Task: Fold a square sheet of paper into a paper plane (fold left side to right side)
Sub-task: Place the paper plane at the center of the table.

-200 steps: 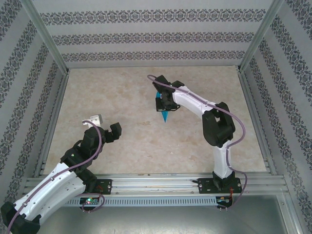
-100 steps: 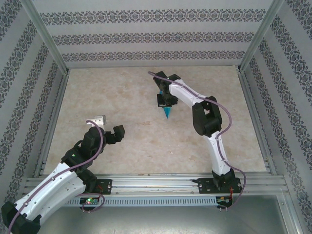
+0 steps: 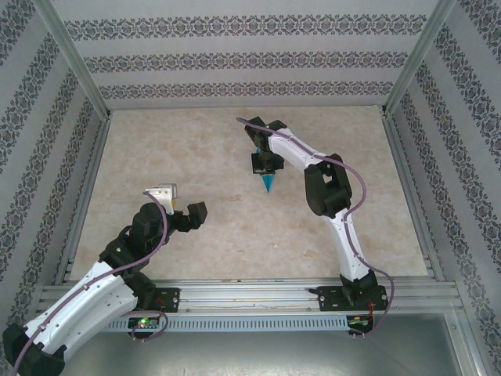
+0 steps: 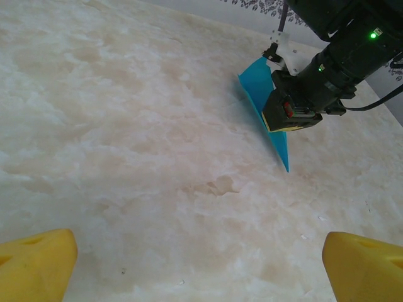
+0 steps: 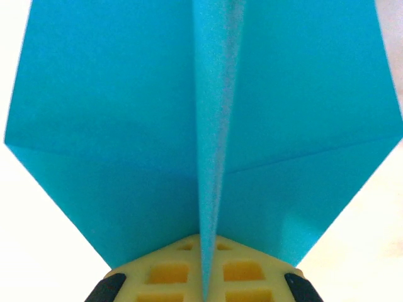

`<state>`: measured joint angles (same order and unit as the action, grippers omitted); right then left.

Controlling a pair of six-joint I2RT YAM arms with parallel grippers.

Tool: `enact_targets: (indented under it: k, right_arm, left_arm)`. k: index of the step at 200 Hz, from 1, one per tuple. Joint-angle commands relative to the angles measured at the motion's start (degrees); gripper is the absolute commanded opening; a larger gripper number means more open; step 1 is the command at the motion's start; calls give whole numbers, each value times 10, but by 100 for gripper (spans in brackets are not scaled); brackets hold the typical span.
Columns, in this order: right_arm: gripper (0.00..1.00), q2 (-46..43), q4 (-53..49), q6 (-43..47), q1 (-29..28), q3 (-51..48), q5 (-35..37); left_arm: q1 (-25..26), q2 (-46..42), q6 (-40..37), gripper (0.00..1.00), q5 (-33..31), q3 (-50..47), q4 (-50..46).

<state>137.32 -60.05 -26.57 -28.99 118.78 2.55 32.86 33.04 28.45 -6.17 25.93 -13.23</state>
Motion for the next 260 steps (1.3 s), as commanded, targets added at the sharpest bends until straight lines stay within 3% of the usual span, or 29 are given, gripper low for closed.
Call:
enact_targets:
  k: [1,112,135,155,203,260]
  right_arm:
    - [2,13,-20,1,3,15,1]
    - [9,30,-16,-30,3,6,2]
    - [14,30,-14,-32,4,2,1]
    - [26,30,-8,-34,3,-5,0]
    - [33,6,14,-40,3,-30,-3]
    - [31,-23,14,-37,1,-36,4]
  left_arm:
    - [-10,-3,-16,100,4,-4,24]
    - [-10,4,-13,100,-2,-2,13]
    - [-10,4,-11,100,-2,-2,12]
    - [-10,4,-11,100,-2,-1,11]
    - [-10,4,-11,100,-5,-1,7]
    - [-10,4,-9,100,-7,0,6]
